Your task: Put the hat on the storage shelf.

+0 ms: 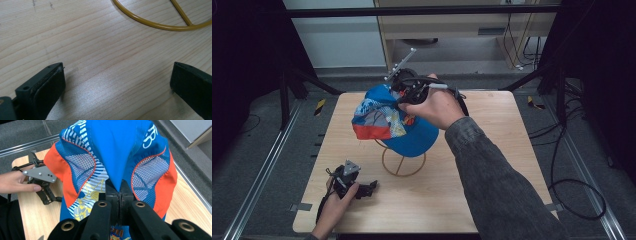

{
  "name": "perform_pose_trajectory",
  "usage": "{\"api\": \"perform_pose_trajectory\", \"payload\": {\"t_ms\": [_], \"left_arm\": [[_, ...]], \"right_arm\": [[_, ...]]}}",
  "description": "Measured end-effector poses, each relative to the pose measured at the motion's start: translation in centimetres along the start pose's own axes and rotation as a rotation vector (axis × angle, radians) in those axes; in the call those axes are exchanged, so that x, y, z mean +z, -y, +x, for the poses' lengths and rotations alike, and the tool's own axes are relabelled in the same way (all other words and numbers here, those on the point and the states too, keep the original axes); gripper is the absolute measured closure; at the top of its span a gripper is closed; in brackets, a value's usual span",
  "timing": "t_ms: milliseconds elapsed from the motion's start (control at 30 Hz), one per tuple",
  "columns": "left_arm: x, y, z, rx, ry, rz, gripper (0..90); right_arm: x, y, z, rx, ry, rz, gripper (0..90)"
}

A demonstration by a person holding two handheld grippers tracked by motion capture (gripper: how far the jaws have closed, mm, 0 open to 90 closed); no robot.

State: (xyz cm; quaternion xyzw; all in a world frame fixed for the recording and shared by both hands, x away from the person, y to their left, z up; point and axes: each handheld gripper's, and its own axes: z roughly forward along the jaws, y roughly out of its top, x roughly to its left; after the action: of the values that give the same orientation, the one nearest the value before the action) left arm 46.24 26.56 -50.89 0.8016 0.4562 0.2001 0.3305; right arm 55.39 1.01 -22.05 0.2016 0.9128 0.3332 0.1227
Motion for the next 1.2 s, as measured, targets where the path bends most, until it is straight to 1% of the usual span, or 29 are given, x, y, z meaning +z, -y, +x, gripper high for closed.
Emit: {"api": "perform_pose_trajectory", "payload": {"t_ms": [200, 433, 800, 1200], "left_arm": [[0.0, 0.01, -0.04, 0.0, 0.002, 0.0, 0.0], [0.0, 0.01, -0.05, 0.005, 0.002, 0.001, 0.0], [0.0, 0.01, -0.08, 0.005, 0.005, 0.0, 0.0], [0.0, 0.01, -0.13, 0.003, 0.006, -0.001, 0.0]], "right_arm": [[0.31, -0.06, 0.09, -0.005, 0.0, 0.006, 89.0], [0.61, 0.09, 0.06, 0.001, -0.003, 0.008, 88.9], [0.61, 0.25, -0.04, 0.009, -0.004, 0.009, 88.7], [0.79, 0.37, 0.04, 0.005, -0.001, 0.026, 84.3]]}}
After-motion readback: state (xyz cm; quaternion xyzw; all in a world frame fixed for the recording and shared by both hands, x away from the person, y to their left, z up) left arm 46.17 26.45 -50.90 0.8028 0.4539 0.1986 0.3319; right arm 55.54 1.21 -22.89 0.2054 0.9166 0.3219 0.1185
